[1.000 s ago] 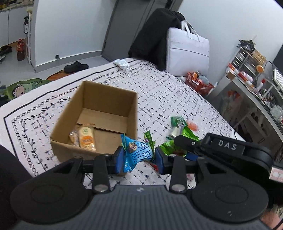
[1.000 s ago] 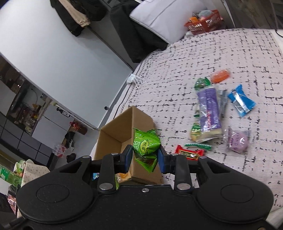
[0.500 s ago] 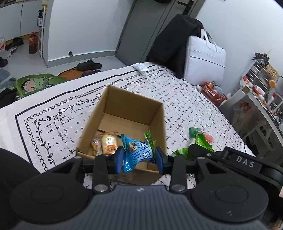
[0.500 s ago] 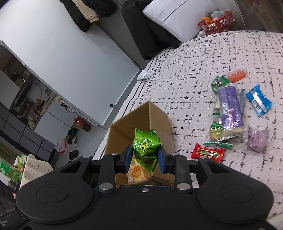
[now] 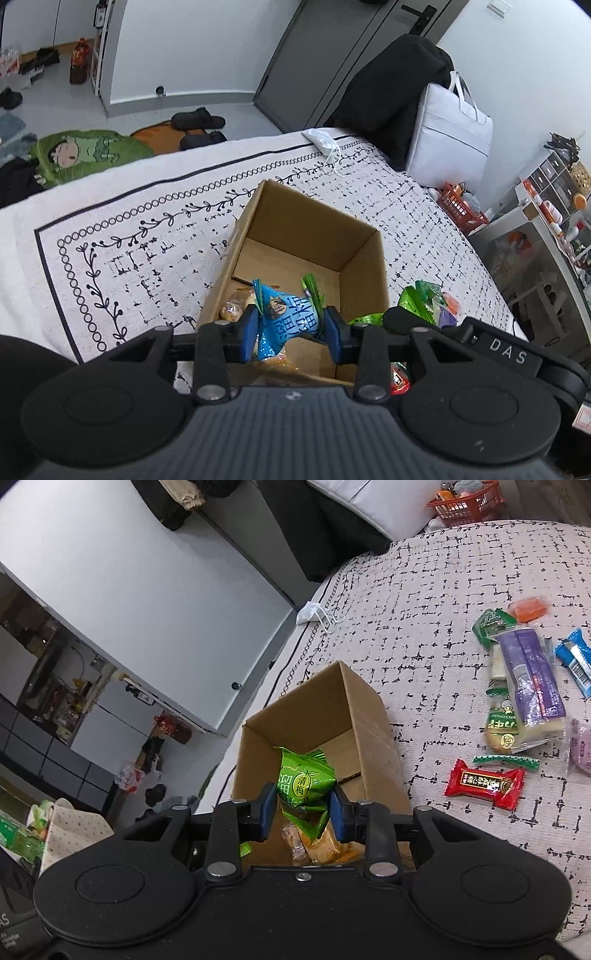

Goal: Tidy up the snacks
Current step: 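Open the left tool over the box while the right tool releases the green packet inside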

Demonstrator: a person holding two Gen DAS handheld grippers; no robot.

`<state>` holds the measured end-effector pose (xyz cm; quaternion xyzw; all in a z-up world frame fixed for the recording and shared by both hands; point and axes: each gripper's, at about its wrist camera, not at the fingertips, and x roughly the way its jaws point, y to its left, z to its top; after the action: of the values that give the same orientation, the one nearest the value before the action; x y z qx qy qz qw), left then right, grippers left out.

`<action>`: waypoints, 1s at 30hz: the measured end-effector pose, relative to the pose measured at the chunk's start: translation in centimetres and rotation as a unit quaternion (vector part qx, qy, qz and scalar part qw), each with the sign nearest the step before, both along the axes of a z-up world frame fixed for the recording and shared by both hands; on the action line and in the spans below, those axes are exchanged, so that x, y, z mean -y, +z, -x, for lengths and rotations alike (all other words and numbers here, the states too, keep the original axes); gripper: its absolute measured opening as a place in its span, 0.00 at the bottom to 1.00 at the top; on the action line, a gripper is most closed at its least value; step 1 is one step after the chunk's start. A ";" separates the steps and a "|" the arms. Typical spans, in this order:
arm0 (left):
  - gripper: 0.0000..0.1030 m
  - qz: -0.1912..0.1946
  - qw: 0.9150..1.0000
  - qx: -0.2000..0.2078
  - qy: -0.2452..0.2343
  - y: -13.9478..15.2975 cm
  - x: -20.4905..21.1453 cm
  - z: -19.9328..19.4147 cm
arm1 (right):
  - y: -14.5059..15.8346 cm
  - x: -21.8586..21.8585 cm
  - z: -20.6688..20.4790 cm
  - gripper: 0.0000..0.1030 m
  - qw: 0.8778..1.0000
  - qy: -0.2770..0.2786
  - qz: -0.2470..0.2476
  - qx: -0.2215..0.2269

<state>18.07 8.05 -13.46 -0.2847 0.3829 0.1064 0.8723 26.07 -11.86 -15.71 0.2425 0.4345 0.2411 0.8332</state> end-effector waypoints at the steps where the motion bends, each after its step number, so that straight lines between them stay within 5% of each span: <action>1: 0.36 0.001 1.000 -0.001 0.000 -0.2 -0.1 -0.2 | -0.1 -0.1 -0.1 0.30 1.000 0.000 0.004 -0.001; 21: 0.46 0.021 1.000 -0.010 0.002 -0.9 -1.5 -1.0 | -1.3 -1.2 -0.3 0.32 0.999 0.008 0.043 -0.023; 30: 0.63 0.003 1.000 -0.023 0.006 0.5 -0.9 0.0 | -0.1 -0.5 0.4 0.44 0.999 0.005 0.039 -0.010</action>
<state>18.05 8.95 -12.96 -0.2873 0.4013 0.1166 0.8619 25.64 -11.34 -15.86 0.2100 0.4529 0.2261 0.8365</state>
